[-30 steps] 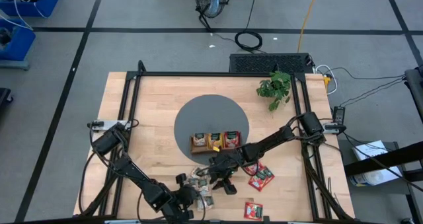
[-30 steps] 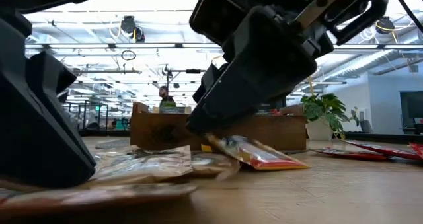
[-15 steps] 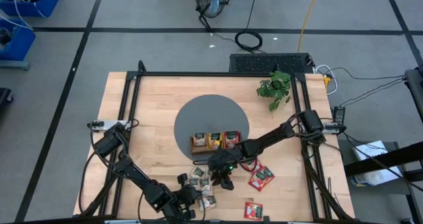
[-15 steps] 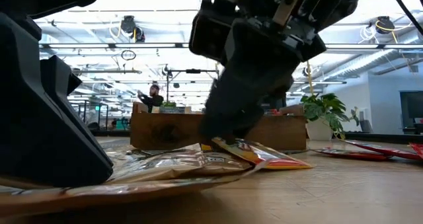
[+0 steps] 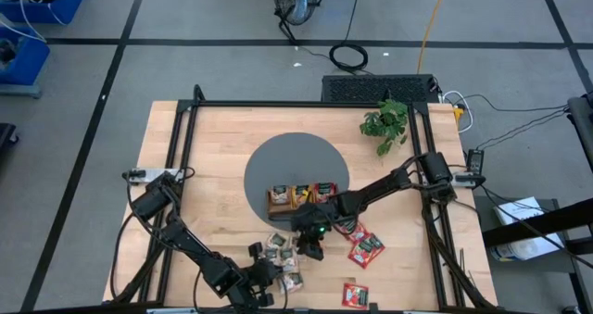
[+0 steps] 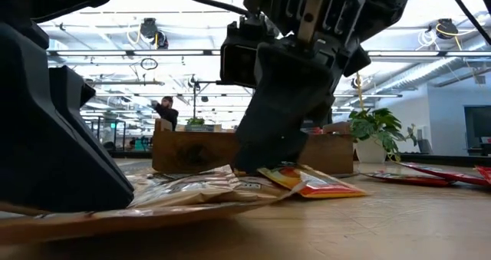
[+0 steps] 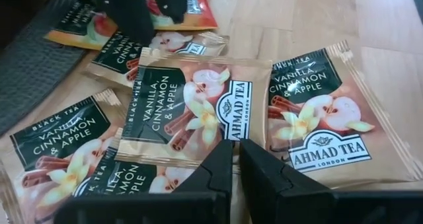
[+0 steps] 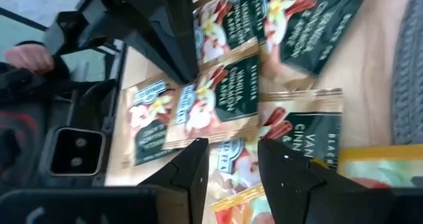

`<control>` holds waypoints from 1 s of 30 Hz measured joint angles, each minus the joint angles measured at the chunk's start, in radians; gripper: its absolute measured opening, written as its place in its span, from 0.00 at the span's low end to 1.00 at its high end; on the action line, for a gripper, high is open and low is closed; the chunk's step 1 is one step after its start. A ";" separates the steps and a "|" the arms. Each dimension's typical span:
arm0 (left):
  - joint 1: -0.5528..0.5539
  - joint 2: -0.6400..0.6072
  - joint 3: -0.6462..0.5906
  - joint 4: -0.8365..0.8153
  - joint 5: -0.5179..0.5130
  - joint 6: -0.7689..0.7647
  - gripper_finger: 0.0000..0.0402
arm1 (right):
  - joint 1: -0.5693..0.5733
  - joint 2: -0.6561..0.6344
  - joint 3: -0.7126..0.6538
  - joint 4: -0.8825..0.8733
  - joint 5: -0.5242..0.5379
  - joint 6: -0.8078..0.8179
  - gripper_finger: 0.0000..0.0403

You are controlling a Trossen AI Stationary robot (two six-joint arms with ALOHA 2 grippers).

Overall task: Pick & Place Tea
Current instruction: Put the brown tea bag into the left section of the wooden organizer

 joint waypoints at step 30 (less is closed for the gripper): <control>0.040 0.009 -0.002 0.007 -0.068 0.051 0.09 | 0.011 0.017 0.000 0.050 0.102 -0.095 0.29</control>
